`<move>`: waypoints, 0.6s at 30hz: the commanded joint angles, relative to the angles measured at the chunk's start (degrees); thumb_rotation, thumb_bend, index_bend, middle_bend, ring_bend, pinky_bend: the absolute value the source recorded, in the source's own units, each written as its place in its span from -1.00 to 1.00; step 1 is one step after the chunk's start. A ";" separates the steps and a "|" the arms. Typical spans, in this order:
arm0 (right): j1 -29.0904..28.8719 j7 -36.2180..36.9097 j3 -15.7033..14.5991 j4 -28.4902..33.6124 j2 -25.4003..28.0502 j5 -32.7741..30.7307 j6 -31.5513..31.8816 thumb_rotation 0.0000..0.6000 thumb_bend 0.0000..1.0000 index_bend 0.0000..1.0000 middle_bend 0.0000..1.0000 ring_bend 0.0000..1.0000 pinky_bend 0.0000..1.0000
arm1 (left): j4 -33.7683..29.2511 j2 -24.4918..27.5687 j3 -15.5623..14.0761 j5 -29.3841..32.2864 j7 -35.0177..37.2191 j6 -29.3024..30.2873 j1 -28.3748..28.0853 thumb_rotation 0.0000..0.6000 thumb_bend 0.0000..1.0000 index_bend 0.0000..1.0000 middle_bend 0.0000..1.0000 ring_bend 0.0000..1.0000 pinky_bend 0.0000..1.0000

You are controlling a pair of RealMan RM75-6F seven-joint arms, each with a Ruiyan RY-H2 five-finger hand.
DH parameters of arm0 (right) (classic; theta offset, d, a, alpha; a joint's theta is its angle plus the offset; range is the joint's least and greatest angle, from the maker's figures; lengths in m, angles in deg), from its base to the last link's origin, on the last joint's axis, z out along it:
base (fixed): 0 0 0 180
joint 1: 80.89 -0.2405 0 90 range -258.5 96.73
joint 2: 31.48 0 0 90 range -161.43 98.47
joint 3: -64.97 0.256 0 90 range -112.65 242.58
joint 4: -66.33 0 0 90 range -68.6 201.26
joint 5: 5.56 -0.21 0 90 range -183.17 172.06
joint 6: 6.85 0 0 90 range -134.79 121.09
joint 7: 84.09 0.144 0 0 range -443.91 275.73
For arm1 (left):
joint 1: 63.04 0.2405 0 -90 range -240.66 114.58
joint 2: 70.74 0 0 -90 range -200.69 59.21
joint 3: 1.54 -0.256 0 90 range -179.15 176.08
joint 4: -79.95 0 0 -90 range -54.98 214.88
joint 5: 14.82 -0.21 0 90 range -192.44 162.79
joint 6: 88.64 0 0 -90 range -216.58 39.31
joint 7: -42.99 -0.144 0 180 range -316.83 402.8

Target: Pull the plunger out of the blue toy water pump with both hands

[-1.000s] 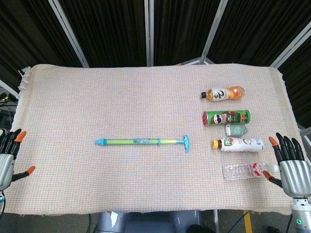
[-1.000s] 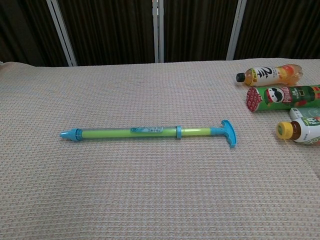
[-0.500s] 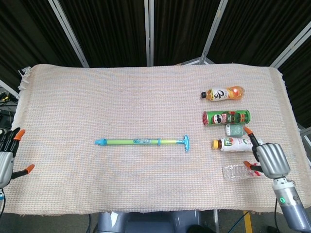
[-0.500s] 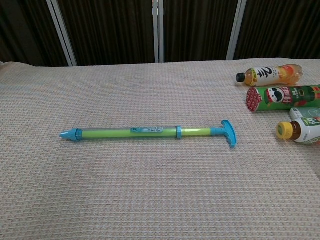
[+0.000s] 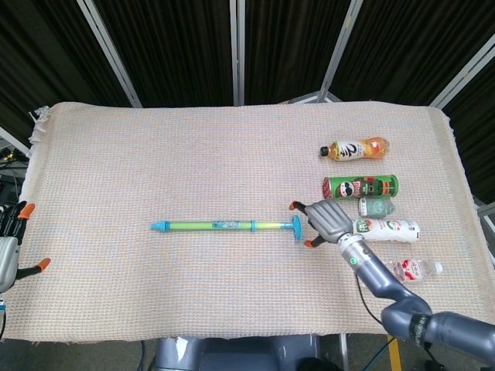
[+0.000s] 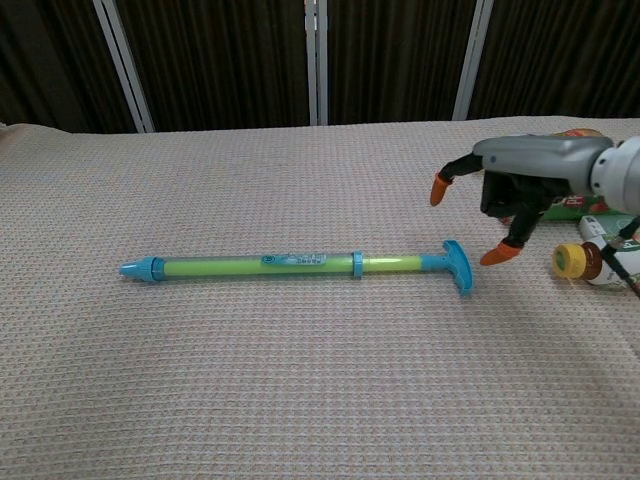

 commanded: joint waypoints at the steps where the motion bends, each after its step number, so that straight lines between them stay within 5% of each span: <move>1: -3.74 -5.91 0.42 -5.45 -6.82 -5.62 -1.73 1.00 -0.85 -0.31 0.94 1.00 1.00 | 0.41 -0.24 0.22 0.68 -0.22 -0.65 -0.29 1.00 -1.00 -1.00 -1.00 -1.00 -1.00; 18: -7.93 -13.12 -1.27 -14.62 -14.62 -13.89 -0.23 1.00 -0.55 -0.11 0.95 1.00 1.00 | 2.12 -1.44 0.68 3.07 -1.28 -2.91 -1.24 1.00 -1.00 -1.00 -1.00 -1.00 -1.00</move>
